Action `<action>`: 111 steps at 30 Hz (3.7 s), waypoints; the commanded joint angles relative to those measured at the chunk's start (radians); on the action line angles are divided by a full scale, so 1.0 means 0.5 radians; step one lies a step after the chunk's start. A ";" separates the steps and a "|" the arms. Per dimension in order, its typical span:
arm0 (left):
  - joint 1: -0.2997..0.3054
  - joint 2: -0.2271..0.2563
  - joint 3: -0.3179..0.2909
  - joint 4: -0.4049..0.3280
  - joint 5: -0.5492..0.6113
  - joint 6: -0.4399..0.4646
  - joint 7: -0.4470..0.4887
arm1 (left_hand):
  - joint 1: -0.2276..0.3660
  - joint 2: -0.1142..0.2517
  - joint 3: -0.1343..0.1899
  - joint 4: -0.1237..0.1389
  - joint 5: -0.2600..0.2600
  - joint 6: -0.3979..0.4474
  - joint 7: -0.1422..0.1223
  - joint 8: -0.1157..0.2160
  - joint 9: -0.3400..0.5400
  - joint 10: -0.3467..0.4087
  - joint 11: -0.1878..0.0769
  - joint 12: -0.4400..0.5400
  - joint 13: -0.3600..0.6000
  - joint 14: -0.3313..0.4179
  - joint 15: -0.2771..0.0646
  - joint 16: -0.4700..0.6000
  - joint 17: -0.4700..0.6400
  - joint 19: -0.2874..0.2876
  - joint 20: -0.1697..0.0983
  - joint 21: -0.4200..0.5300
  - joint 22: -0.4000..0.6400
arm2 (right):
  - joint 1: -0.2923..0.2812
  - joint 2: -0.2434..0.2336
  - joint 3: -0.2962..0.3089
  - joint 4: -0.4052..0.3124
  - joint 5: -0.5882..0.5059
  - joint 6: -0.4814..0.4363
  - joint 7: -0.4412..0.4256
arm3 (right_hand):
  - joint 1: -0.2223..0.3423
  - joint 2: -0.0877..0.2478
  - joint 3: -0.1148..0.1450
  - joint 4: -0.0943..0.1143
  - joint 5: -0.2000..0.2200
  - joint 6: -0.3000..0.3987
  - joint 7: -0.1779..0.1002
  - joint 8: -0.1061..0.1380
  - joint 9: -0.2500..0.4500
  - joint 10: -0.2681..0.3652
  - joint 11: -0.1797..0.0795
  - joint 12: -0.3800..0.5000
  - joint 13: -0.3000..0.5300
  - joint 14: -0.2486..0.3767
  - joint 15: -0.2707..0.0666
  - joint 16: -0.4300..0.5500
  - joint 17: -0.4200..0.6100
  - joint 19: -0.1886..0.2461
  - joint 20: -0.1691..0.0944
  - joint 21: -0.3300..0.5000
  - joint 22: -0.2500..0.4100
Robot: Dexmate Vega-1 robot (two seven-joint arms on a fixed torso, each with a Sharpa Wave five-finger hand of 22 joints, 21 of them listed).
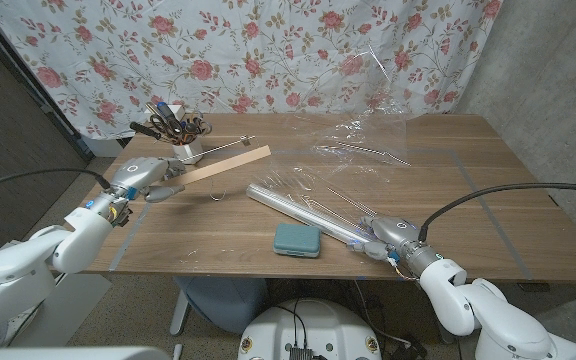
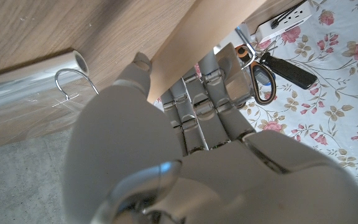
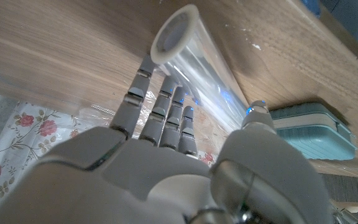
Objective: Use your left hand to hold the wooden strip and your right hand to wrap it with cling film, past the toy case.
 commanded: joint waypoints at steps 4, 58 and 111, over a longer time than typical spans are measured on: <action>-0.012 -0.006 0.001 -0.004 0.009 -0.008 -0.006 | 0.016 0.021 0.152 -0.002 0.008 0.187 -0.179 0.097 0.003 0.164 -0.157 0.013 0.001 0.283 -0.263 -0.001 0.011 -0.003 -0.005 0.014 0.005 | 0.083 0.055 -0.128 0.058 -0.267 0.010 0.212 | 0.156 0.014 0.075 -0.032 0.029 0.024 -0.003 -0.011 0.016 -0.009 -0.029 0.037 0.029 0.034 -0.149 -0.009 0.011 0.026 -0.013 0.005 0.007; 0.061 -0.028 -0.009 -0.001 -0.012 0.008 0.050 | 0.014 0.013 0.176 -0.004 0.007 0.195 -0.178 0.110 -0.015 0.153 -0.158 0.035 0.000 0.286 -0.264 -0.007 0.019 -0.015 -0.003 0.036 0.004 | 0.118 0.387 -0.196 0.352 -0.618 0.037 0.455 | 1.113 0.029 0.345 -0.029 0.597 0.527 -0.043 0.346 0.464 0.243 -0.140 1.040 1.011 0.835 -0.363 0.487 1.053 0.704 -0.513 0.482 0.137; 0.135 -0.175 -0.130 -0.075 0.092 -0.047 0.025 | 0.006 0.018 0.185 -0.002 0.006 0.189 -0.184 0.126 -0.018 0.132 -0.158 0.060 -0.009 0.284 -0.265 -0.011 0.022 -0.031 0.001 0.051 0.003 | -0.332 0.151 0.409 0.323 0.013 0.619 -0.770 | 1.431 0.096 0.075 0.046 0.074 0.733 -0.226 0.766 0.790 0.725 -0.390 1.719 1.660 1.207 -0.344 1.321 1.587 0.607 -0.590 1.501 0.668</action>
